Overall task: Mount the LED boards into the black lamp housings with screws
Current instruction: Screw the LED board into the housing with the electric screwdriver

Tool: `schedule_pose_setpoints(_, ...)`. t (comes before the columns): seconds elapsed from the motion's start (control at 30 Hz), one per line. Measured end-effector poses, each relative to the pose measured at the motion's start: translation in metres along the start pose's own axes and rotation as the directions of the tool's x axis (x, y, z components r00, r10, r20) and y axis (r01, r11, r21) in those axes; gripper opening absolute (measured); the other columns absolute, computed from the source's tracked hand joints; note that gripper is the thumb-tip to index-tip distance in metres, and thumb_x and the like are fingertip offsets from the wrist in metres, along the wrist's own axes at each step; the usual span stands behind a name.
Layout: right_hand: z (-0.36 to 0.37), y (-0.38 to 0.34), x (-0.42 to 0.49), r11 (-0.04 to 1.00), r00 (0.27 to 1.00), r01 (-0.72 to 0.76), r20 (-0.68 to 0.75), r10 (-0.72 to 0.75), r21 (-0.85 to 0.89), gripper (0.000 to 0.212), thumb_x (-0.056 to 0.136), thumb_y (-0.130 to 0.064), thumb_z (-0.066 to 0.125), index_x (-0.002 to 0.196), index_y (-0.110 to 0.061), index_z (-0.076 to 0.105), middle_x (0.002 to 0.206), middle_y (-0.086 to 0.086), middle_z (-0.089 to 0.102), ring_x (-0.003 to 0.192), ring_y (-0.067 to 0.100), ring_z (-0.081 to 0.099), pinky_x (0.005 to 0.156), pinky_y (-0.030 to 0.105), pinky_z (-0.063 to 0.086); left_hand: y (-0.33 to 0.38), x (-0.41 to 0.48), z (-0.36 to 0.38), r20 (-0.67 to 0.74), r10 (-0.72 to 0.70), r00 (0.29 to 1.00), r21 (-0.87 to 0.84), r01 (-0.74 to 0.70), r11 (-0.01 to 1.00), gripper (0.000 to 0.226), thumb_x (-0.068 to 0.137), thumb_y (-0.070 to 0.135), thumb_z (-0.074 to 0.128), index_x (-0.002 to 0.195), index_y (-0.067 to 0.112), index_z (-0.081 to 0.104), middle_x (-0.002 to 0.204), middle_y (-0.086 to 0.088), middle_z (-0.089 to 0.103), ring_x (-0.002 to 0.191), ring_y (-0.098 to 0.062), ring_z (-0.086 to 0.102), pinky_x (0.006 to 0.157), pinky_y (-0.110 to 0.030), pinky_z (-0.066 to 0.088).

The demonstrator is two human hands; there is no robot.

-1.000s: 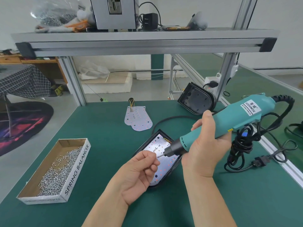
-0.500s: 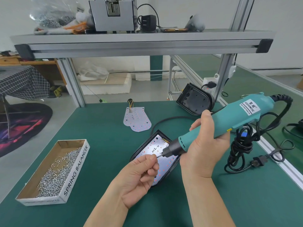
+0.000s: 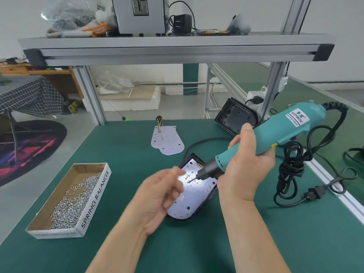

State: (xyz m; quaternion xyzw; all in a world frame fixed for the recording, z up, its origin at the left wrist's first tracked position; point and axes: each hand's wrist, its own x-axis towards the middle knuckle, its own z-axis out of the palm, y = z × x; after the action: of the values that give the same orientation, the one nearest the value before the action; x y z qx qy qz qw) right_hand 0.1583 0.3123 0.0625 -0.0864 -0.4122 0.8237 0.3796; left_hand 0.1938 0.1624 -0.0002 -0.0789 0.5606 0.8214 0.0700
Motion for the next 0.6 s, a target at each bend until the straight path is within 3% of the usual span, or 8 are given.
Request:
schedule_pose_setpoints(0.07,0.001,0.005,0.001,1.0,1.0,0.013,0.017,-0.013,-0.008,0.022,0.084,-0.023,0.068,0.073,-0.02,0.048,0.056,-0.002,0.052,0.054,0.016,0.047,0.056,0.026,0.041,0.008,0.012,-0.021,-0.248,0.092,0.964,0.212,-0.039,0.977,0.048,0.072,0.056,0.078,0.09,0.012,0.072,0.059,0.006,0.051,0.049,-0.009,0.037,0.04,-0.018,0.027)
schedule_pose_setpoints(0.13,0.0,0.013,-0.003,0.998,0.998,0.036,0.057,-0.033,-0.042,0.021,0.083,-0.024,0.069,0.073,-0.021,0.051,0.056,-0.004,0.053,0.052,0.014,0.048,0.054,0.024,0.042,0.005,0.021,-0.041,-0.423,0.142,0.895,0.459,0.077,0.885,0.041,0.081,0.055,0.074,0.087,0.015,0.071,0.067,0.007,0.056,0.061,-0.012,0.047,0.052,-0.025,0.036)
schedule_pose_setpoints(0.2,-0.001,0.024,-0.011,0.994,0.991,0.056,0.126,-0.044,-0.091,0.018,0.08,-0.029,0.071,0.075,-0.02,0.055,0.061,-0.001,0.056,0.055,0.015,0.051,0.056,0.025,0.045,-0.006,0.024,-0.051,-0.418,0.048,0.907,0.546,0.209,0.811,0.052,0.076,0.062,0.074,0.084,0.011,0.07,0.08,0.002,0.067,0.075,-0.019,0.057,0.067,-0.03,0.045)
schedule_pose_setpoints(0.23,-0.003,0.031,-0.016,0.991,0.985,0.064,0.167,-0.043,-0.119,0.017,0.078,-0.031,0.071,0.076,-0.021,0.058,0.064,0.002,0.057,0.058,0.016,0.053,0.059,0.027,0.046,-0.011,0.025,-0.052,-0.394,-0.006,0.919,0.565,0.247,0.787,0.061,0.07,0.068,0.07,0.079,0.008,0.066,0.078,0.0,0.066,0.072,-0.022,0.057,0.069,-0.033,0.045)
schedule_pose_setpoints(0.3,-0.006,0.044,-0.026,0.981,0.97,0.084,0.238,-0.04,-0.176,0.015,0.077,-0.033,0.071,0.077,-0.022,0.06,0.067,-0.001,0.059,0.061,0.017,0.053,0.062,0.031,0.047,-0.015,0.028,-0.05,-0.369,-0.038,0.929,0.613,0.274,0.741,0.064,0.059,0.078,0.058,0.072,0.016,0.055,0.07,-0.001,0.054,0.065,-0.021,0.046,0.068,-0.032,0.036)
schedule_pose_setpoints(0.4,-0.011,0.057,-0.036,0.966,0.952,0.132,0.299,-0.061,-0.222,0.016,0.078,-0.034,0.071,0.078,-0.021,0.061,0.064,-0.014,0.059,0.059,0.01,0.054,0.061,0.022,0.047,-0.017,0.031,-0.046,-0.34,-0.032,0.94,0.713,0.279,0.643,0.066,0.058,0.086,0.05,0.064,0.021,0.044,0.06,0.005,0.043,0.061,-0.019,0.039,0.066,-0.031,0.029)
schedule_pose_setpoints(0.5,-0.015,0.063,-0.039,0.963,0.946,0.149,0.317,-0.071,-0.227,0.015,0.079,-0.034,0.07,0.078,-0.023,0.06,0.062,-0.015,0.058,0.057,0.008,0.052,0.059,0.02,0.046,-0.026,0.028,-0.046,-0.278,0.047,0.96,0.846,0.221,0.485,0.059,0.067,0.07,0.059,0.057,0.02,0.031,0.049,0.011,0.031,0.056,-0.019,0.032,0.057,-0.029,0.024)
schedule_pose_setpoints(0.6,-0.014,0.066,-0.039,0.959,0.941,0.162,0.33,-0.079,-0.231,0.014,0.08,-0.032,0.07,0.077,-0.024,0.059,0.061,-0.015,0.057,0.056,0.008,0.051,0.058,0.02,0.045,-0.031,0.029,-0.046,-0.257,0.069,0.964,0.847,0.191,0.496,0.052,0.071,0.055,0.067,0.058,0.019,0.031,0.049,0.009,0.029,0.057,-0.02,0.029,0.057,-0.029,0.021)
